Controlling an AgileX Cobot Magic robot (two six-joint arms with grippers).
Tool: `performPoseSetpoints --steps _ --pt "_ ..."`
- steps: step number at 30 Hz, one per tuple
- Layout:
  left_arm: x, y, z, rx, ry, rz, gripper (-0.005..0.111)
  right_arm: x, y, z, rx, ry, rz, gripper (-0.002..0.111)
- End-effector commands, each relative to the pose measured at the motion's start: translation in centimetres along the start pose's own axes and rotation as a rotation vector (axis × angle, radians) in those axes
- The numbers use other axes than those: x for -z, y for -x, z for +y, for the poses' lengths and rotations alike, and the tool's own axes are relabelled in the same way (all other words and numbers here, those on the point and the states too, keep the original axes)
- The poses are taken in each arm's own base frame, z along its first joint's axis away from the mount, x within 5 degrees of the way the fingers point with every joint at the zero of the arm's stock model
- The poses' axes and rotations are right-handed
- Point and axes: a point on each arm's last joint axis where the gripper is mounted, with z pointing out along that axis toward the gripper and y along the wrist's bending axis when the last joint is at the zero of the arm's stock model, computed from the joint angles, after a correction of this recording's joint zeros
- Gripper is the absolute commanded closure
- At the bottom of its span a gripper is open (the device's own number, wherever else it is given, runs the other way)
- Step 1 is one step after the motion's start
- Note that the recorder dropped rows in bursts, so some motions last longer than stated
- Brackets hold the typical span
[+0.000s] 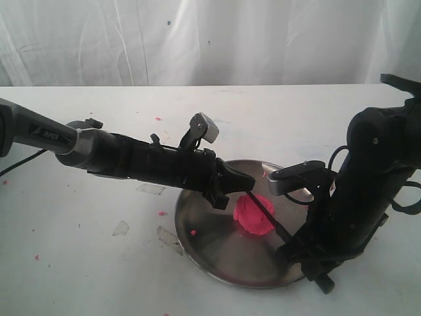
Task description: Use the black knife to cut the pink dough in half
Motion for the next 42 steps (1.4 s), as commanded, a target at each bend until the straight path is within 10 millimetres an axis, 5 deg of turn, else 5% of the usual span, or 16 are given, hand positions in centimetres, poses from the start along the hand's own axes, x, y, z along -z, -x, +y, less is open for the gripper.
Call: performPoseSetpoints --steps 1,42 --pt "-0.1 -0.4 0.3 -0.054 0.031 0.006 0.107 0.0 0.1 0.0 -0.001 -0.003 -0.012 0.108" --pt "-0.1 -0.4 0.4 -0.054 0.037 0.011 0.107 -1.2 0.2 -0.2 -0.005 -0.001 0.03 0.108"
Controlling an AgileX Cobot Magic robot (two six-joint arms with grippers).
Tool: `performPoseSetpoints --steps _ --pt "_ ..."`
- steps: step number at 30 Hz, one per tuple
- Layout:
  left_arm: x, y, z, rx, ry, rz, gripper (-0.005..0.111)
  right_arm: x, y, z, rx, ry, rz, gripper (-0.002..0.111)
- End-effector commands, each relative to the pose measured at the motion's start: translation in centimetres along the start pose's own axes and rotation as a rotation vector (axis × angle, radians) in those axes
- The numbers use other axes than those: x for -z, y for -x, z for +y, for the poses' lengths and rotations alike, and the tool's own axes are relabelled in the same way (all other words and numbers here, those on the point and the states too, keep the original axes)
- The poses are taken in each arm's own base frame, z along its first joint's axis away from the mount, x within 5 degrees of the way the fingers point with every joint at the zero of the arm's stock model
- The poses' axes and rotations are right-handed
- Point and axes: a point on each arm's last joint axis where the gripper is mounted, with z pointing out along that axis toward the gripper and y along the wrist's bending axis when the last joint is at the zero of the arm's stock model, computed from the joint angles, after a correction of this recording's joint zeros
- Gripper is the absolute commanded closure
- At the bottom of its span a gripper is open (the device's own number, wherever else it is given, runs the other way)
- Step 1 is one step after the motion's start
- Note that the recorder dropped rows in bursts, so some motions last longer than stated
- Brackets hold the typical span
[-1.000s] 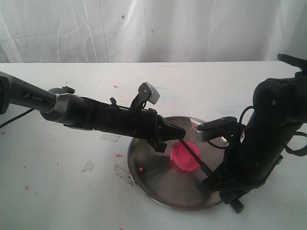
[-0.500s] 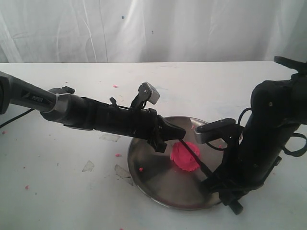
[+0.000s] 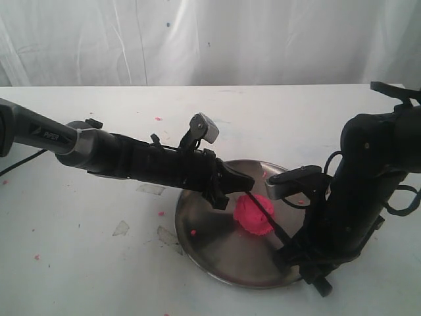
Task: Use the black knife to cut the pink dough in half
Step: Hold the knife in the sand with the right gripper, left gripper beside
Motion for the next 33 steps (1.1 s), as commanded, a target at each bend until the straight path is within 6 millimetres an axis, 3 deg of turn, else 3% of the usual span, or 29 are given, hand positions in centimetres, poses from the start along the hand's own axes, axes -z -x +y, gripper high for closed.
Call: performPoseSetpoints --steps 1,6,16,33 --pt "-0.1 -0.4 0.3 -0.054 0.029 0.005 0.107 -0.1 0.0 0.0 -0.002 0.002 0.003 0.108" --pt "-0.1 -0.6 0.4 -0.05 0.029 0.009 0.107 -0.1 0.0 0.0 -0.002 0.002 0.003 0.108" --pt "-0.9 -2.9 0.9 -0.005 0.022 0.044 0.107 -0.1 0.0 0.0 -0.003 0.003 0.001 0.108" --pt "-0.9 -3.0 0.9 -0.003 0.021 0.046 0.107 -0.3 0.0 0.0 -0.004 0.003 0.008 0.108"
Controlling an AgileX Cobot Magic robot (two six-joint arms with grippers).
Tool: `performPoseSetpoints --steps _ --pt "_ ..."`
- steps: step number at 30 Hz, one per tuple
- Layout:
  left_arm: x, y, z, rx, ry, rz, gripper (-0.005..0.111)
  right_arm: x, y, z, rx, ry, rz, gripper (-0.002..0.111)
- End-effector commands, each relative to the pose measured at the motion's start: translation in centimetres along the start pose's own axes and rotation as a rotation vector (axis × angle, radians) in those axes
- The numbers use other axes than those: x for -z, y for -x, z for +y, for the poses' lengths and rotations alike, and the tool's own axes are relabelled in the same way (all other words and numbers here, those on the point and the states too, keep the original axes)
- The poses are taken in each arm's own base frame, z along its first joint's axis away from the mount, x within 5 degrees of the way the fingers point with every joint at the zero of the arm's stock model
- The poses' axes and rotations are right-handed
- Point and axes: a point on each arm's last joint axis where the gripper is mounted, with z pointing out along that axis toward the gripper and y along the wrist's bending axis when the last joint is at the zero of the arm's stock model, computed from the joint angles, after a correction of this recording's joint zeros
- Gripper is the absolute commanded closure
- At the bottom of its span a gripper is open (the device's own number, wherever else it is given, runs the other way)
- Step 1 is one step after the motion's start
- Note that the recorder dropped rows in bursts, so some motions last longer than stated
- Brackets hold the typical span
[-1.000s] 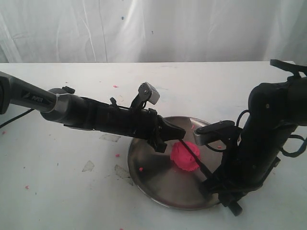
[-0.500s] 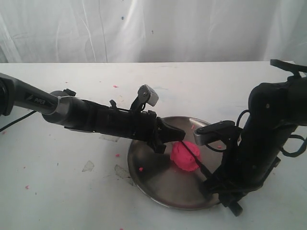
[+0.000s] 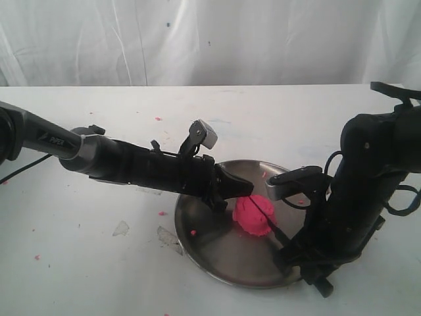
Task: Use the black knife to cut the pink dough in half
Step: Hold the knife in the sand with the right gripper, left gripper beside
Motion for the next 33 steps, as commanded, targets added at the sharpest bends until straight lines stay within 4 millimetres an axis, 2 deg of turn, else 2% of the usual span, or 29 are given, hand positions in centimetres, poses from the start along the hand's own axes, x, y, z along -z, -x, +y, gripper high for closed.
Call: performPoseSetpoints --steps 1,24,33 --pt "-0.4 -1.5 0.5 -0.033 0.044 0.036 0.107 -0.3 0.0 0.0 -0.004 0.003 0.008 0.108" --pt "-0.4 -1.5 0.5 -0.04 0.042 0.035 0.107 -0.6 0.0 0.0 -0.004 0.002 0.02 0.108" --pt "-0.4 -1.6 0.5 -0.039 0.043 0.037 0.107 -1.8 0.1 -0.2 -0.007 0.006 0.069 0.108"
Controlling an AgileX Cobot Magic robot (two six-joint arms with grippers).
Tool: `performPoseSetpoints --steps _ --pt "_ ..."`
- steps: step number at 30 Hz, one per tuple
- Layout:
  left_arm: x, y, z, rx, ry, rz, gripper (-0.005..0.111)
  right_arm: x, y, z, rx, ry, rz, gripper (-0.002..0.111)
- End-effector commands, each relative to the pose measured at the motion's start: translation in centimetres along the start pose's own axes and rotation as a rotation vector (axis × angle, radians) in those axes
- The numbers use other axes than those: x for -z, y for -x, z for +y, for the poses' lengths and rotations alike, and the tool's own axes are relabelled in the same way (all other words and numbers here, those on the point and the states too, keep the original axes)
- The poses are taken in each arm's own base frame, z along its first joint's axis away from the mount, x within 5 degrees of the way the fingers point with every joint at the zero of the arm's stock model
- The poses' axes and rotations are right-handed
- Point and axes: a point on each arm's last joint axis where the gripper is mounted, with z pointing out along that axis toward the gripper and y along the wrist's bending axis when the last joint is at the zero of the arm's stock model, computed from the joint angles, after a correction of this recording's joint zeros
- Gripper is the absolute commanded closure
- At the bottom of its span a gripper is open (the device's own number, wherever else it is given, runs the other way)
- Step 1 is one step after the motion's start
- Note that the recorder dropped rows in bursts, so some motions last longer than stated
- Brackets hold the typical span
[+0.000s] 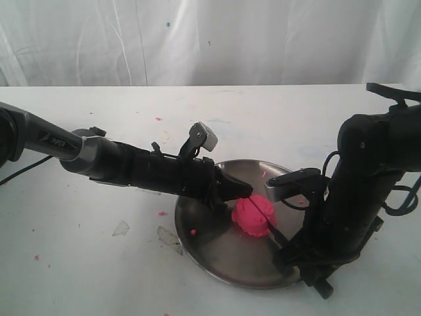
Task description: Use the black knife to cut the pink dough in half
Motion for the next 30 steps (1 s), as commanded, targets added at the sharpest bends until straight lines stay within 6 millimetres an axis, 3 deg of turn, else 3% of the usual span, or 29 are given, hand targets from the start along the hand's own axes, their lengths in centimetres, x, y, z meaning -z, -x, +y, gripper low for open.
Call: performPoseSetpoints --steps 1,30 --pt "-0.31 -1.28 0.36 -0.043 0.038 0.03 0.107 -1.13 -0.07 -0.12 -0.006 0.003 0.036 0.108" --pt "-0.34 -1.45 0.5 -0.033 0.05 0.039 0.107 -1.37 -0.06 -0.15 -0.007 0.003 0.045 0.108"
